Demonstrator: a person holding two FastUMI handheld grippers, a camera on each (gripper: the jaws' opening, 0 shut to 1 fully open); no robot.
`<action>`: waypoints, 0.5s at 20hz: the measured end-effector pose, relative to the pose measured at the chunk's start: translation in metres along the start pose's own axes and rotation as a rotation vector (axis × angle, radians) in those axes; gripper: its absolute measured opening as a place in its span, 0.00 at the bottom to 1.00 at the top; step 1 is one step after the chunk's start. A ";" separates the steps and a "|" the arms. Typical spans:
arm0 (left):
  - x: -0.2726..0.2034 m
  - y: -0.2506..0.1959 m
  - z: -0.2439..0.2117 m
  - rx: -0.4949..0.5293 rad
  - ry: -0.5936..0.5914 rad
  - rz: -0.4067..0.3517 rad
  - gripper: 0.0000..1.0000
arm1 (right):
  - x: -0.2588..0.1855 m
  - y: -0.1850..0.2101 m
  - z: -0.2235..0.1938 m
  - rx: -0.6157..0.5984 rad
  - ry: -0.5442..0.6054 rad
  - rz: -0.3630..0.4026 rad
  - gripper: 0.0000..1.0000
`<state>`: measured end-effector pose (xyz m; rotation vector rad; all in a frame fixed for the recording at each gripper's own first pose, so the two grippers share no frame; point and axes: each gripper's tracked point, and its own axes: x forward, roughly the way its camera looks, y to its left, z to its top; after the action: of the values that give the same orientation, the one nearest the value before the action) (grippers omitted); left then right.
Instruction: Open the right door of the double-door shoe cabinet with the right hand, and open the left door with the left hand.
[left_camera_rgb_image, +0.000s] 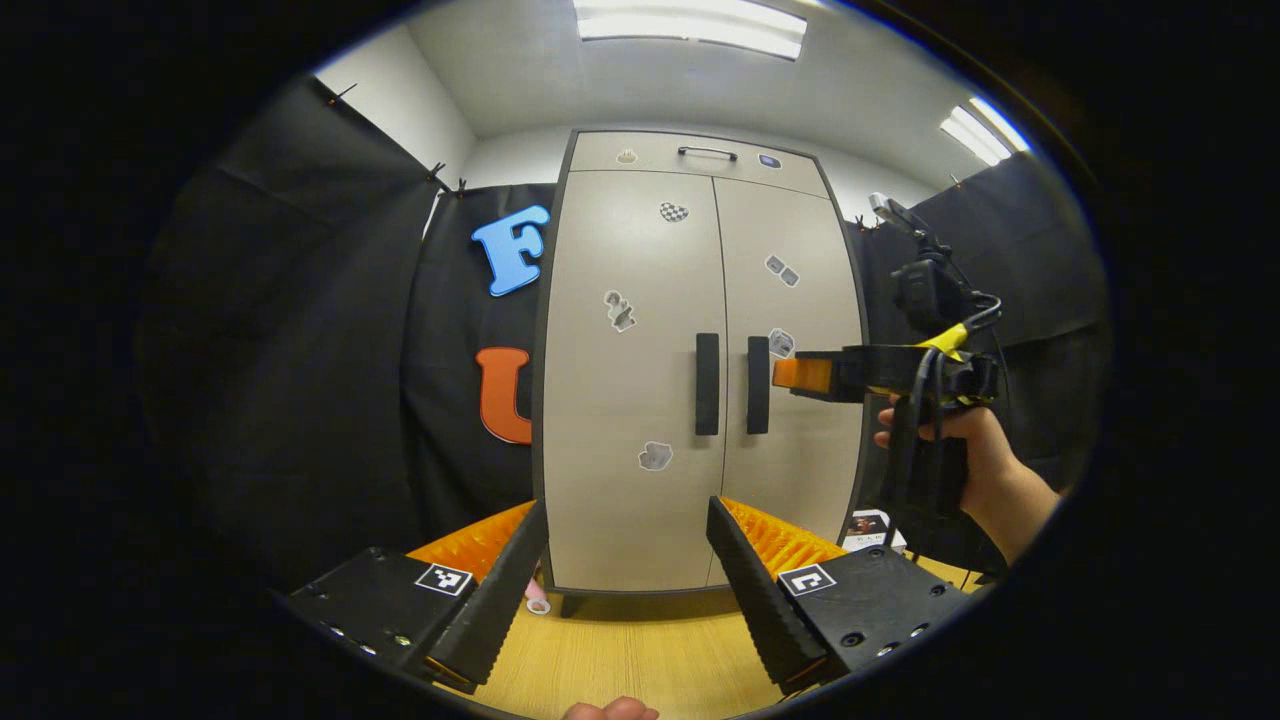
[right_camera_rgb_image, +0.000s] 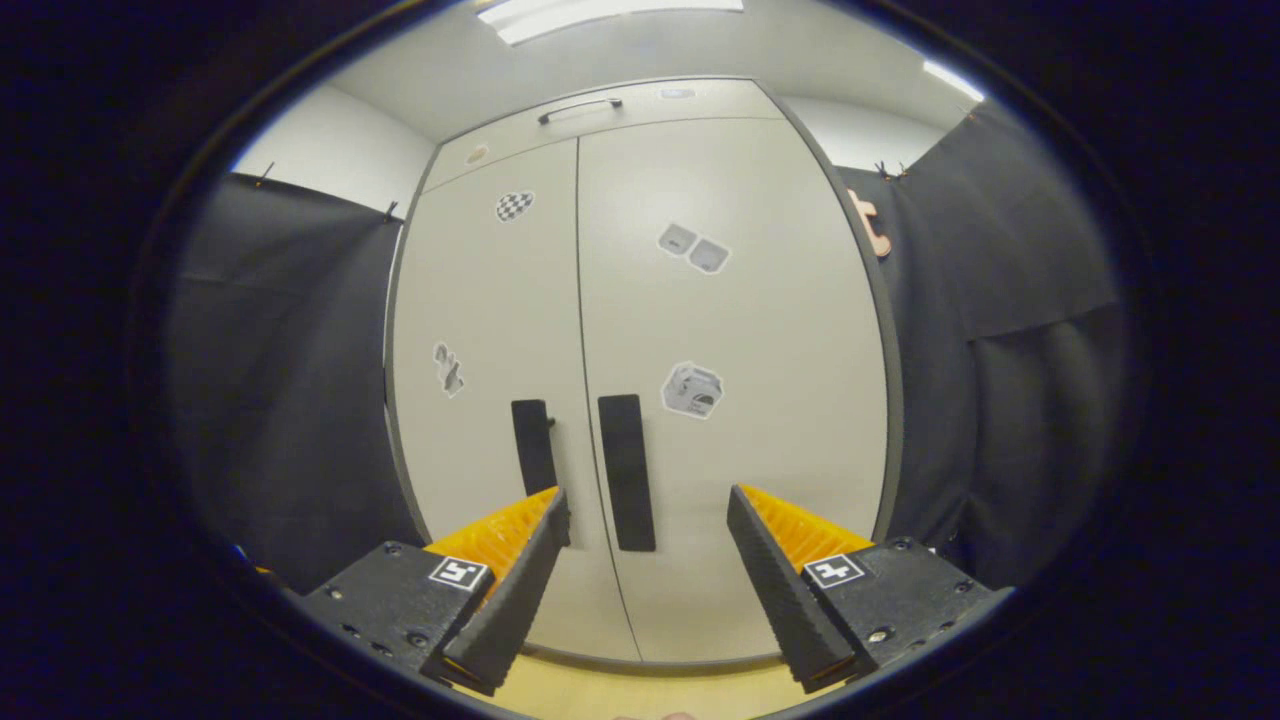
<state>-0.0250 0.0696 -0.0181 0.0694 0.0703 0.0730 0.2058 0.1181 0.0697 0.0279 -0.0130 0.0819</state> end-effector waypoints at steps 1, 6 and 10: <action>-0.002 0.002 -0.003 -0.003 0.007 0.000 0.95 | 0.012 0.001 -0.001 -0.019 0.005 -0.011 1.00; -0.001 0.016 -0.010 -0.025 0.029 0.008 0.95 | 0.056 -0.008 -0.013 -0.087 0.043 -0.112 1.00; -0.001 0.029 -0.014 -0.040 0.043 0.022 0.95 | 0.076 0.001 -0.025 -0.072 0.072 -0.094 0.94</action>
<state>-0.0294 0.0988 -0.0299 0.0284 0.1111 0.0976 0.2820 0.1260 0.0458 -0.0467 0.0574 -0.0113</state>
